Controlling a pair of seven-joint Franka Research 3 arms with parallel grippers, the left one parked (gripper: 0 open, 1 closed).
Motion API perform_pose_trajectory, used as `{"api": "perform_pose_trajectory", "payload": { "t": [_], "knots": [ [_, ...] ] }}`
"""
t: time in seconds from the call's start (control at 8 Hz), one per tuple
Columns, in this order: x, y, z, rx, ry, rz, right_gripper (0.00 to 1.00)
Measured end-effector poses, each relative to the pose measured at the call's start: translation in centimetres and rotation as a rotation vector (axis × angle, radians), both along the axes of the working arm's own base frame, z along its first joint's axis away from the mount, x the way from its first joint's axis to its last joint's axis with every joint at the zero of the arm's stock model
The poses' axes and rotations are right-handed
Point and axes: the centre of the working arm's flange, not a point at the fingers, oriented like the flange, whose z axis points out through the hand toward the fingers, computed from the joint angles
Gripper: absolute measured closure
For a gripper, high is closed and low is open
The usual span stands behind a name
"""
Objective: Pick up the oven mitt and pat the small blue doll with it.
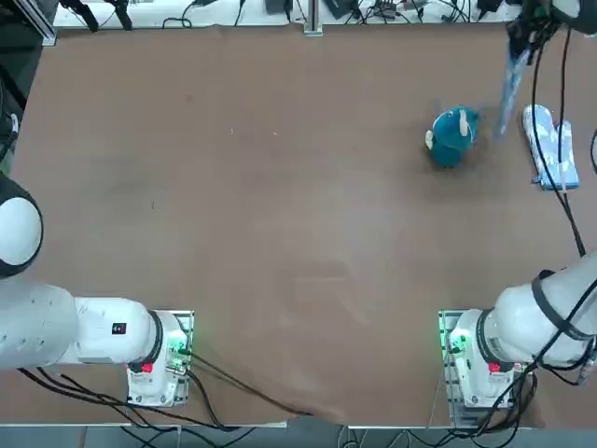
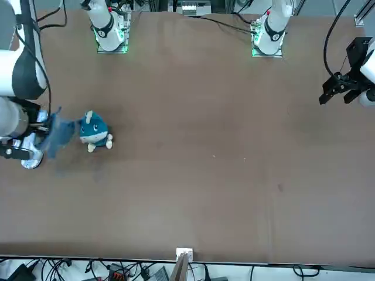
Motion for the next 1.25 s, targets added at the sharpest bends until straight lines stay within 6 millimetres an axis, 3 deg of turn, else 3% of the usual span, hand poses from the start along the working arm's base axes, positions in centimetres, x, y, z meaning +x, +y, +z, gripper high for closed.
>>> {"api": "perform_pose_trajectory", "payload": {
  "t": [0.38, 0.88, 1.12, 1.25],
  "knots": [
    [-0.3, -7.5, -2.0, -0.165, 0.088, 0.057, 0.97],
    [-1.9, -16.2, -7.4, -0.383, 0.143, 0.212, 0.97],
    [-3.6, -19.3, -10.2, -0.440, 0.165, 0.296, 0.97],
    [-4.3, -19.9, -12.0, -0.443, 0.177, 0.337, 0.97]
  ]
}}
